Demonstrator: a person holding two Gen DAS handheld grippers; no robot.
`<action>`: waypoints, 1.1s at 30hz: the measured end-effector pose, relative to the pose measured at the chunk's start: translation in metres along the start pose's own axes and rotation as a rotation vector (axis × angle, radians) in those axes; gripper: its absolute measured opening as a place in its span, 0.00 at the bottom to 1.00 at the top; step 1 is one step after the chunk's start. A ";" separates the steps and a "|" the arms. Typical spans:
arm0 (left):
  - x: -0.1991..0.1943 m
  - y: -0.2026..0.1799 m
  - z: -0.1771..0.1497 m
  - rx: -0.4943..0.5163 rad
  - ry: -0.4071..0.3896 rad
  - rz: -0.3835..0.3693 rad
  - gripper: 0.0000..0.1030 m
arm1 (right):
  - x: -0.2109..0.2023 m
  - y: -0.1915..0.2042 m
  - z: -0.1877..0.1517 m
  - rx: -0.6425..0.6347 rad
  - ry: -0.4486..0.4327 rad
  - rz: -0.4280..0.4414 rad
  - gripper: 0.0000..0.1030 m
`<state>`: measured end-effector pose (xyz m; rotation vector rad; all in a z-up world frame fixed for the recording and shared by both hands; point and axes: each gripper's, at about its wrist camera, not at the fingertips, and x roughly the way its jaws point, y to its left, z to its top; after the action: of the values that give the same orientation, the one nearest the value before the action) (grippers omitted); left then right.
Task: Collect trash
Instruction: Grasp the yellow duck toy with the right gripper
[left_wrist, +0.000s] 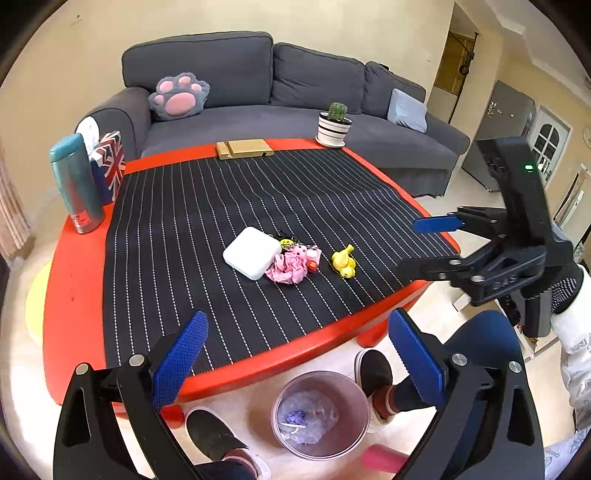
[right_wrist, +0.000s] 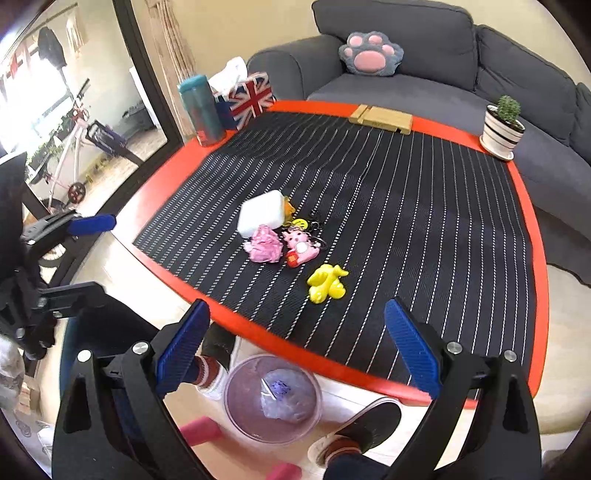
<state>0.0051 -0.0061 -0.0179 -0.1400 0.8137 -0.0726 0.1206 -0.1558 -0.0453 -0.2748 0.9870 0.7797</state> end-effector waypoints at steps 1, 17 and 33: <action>0.002 0.001 0.002 0.000 0.001 0.001 0.92 | 0.007 -0.002 0.003 -0.007 0.016 0.000 0.91; 0.019 0.020 0.011 -0.025 0.020 -0.009 0.92 | 0.074 -0.010 0.022 -0.100 0.179 0.004 0.77; 0.027 0.026 0.009 -0.032 0.035 -0.016 0.92 | 0.091 -0.019 0.019 -0.099 0.204 -0.020 0.37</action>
<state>0.0300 0.0172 -0.0354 -0.1756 0.8490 -0.0775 0.1745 -0.1164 -0.1126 -0.4563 1.1365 0.7944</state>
